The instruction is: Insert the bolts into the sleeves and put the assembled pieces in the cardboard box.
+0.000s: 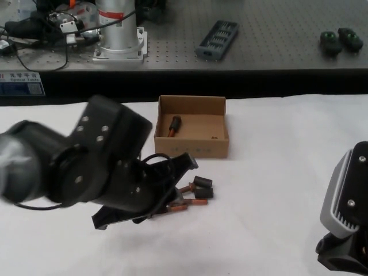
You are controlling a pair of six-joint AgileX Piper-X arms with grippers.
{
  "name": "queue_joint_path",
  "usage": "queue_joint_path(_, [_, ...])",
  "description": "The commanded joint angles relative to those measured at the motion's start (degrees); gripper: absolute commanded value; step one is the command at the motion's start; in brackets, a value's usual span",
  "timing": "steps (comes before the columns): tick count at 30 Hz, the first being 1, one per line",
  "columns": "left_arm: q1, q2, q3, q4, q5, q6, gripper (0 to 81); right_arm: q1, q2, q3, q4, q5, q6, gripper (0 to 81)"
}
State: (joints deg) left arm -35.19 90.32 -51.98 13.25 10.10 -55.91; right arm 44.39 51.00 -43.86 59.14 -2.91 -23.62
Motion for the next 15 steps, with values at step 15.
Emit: queue_joint_path(15, [4.75,3.39,-1.36,-4.09,6.17,29.63,24.8,-0.39,-0.52,-0.16,0.60,-0.66,0.07,1.9])
